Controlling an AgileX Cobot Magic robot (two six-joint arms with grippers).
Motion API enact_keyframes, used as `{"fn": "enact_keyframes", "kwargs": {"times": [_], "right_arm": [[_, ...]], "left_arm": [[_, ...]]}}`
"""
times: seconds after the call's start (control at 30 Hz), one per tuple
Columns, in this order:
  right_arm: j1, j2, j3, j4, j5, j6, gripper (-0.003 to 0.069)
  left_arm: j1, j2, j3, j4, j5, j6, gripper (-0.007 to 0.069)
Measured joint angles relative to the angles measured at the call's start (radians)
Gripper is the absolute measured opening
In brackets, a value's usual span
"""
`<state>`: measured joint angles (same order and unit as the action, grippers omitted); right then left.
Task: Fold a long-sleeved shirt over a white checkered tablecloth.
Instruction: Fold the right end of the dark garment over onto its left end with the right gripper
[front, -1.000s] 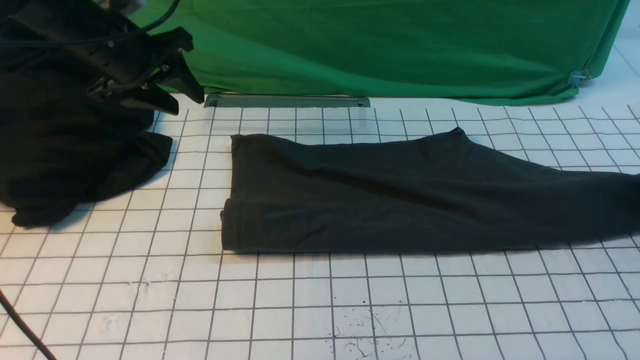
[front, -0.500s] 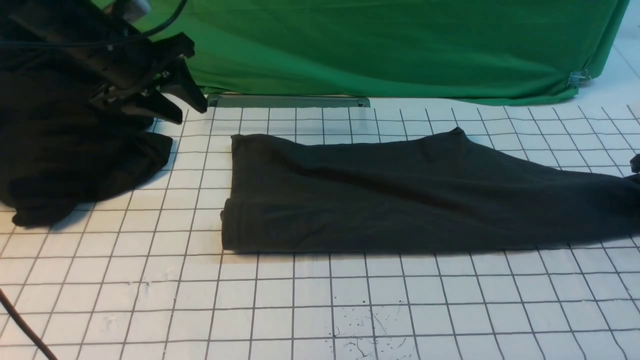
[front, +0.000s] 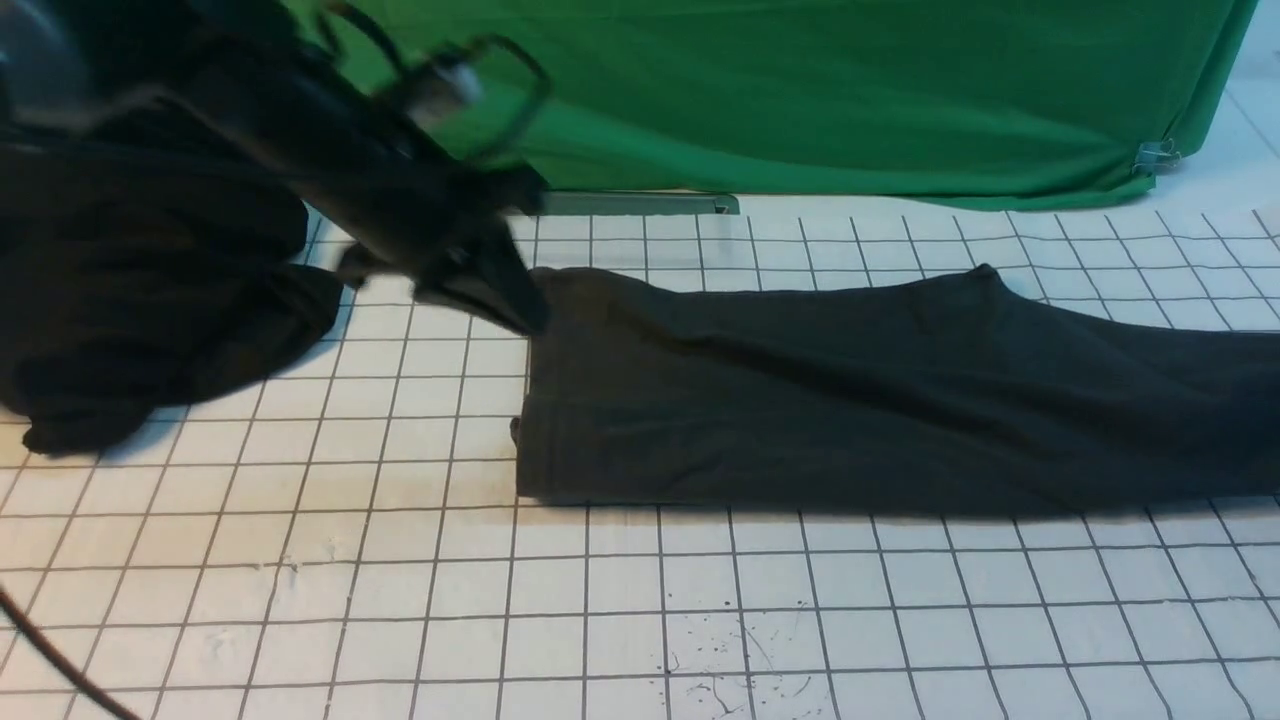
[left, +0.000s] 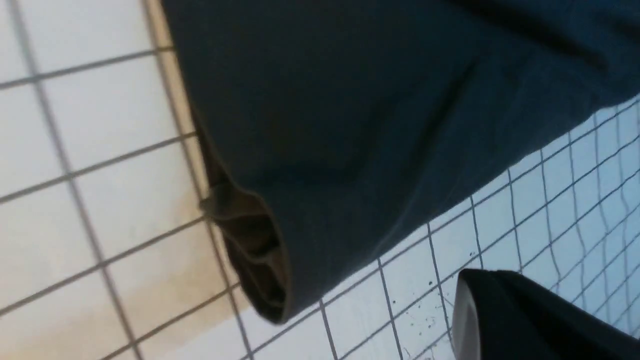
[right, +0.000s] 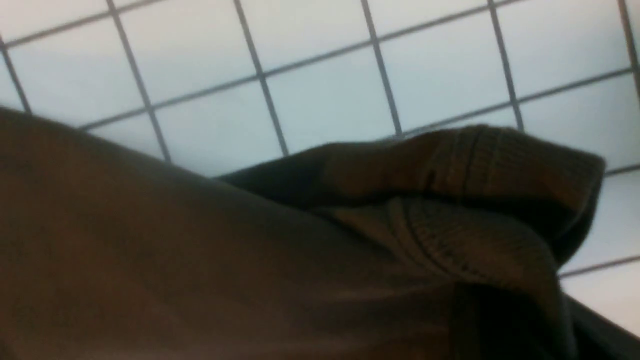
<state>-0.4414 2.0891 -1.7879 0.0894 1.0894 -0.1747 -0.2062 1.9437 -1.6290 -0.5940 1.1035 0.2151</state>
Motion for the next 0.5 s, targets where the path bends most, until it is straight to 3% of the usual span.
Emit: {"fn": "enact_keyframes", "kwargs": {"times": [0.2,0.4,0.5], "right_arm": [[0.000,-0.062,0.000,0.059,0.053,-0.002,0.0023],[0.004,-0.181,0.000,0.224,0.109,-0.058,0.0023],[0.034,-0.232,0.000,0.248,0.123,-0.065,0.0022]], "left_arm": [[-0.101,0.080,0.034,0.089,-0.054,0.002,-0.0001],[-0.109,0.156,0.055,0.127,-0.032,-0.032,-0.0001],[-0.108,0.169,0.056,0.140,-0.002,-0.033,-0.0001]]}}
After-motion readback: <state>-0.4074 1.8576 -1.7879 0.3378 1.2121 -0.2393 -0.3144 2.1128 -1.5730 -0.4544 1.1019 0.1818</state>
